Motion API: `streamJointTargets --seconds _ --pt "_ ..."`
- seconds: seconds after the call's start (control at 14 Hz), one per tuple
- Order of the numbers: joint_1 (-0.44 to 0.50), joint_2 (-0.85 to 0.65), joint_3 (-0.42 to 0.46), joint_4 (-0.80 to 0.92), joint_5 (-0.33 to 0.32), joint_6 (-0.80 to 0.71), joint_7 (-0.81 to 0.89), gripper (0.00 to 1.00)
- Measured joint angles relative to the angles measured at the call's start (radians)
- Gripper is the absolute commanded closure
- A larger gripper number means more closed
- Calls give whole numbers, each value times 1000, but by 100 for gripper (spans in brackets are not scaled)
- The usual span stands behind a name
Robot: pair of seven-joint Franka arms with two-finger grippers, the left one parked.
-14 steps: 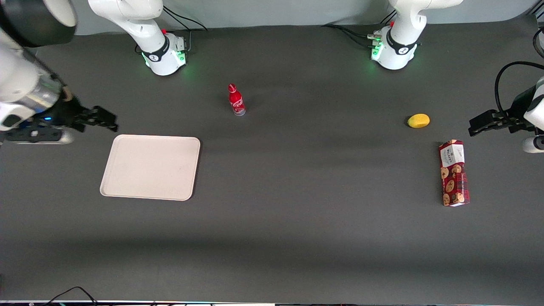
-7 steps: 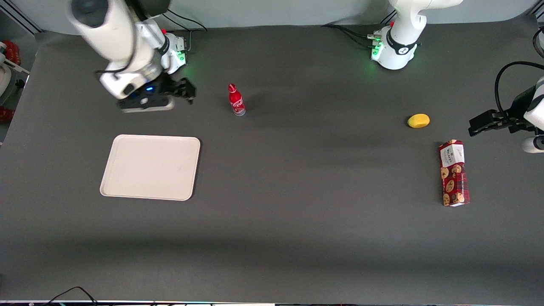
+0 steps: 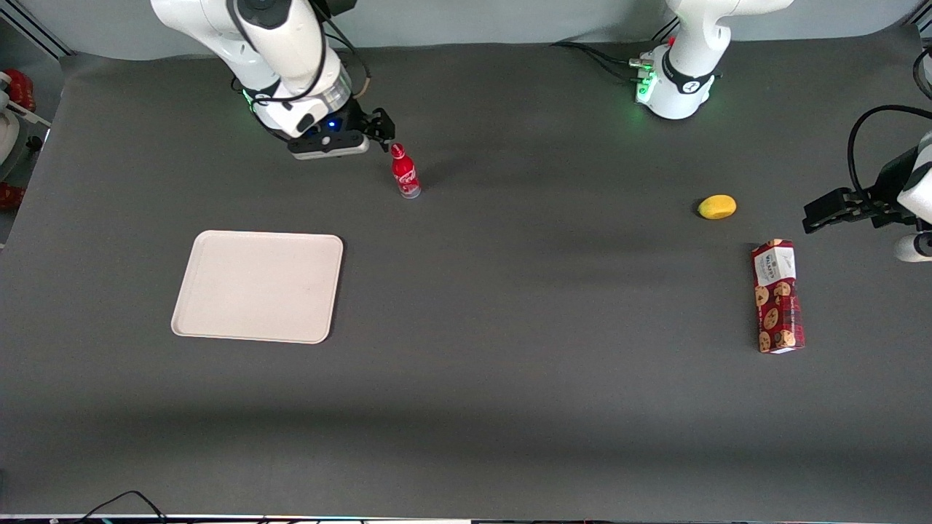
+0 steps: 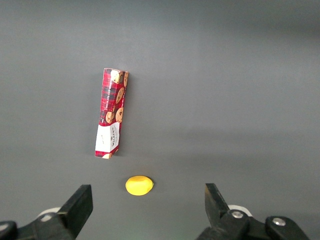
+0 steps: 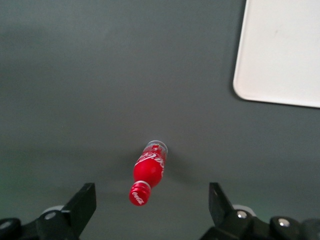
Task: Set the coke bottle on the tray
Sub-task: 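Lower the right gripper around the bottle and close on it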
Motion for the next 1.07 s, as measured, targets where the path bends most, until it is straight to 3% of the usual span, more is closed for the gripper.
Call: streamJointTargets --seconds 0.29,1.07 --pt "0 -5 137 -102 12 150 93 0" --pt "-1 100 212 -182 19 315 145 0"
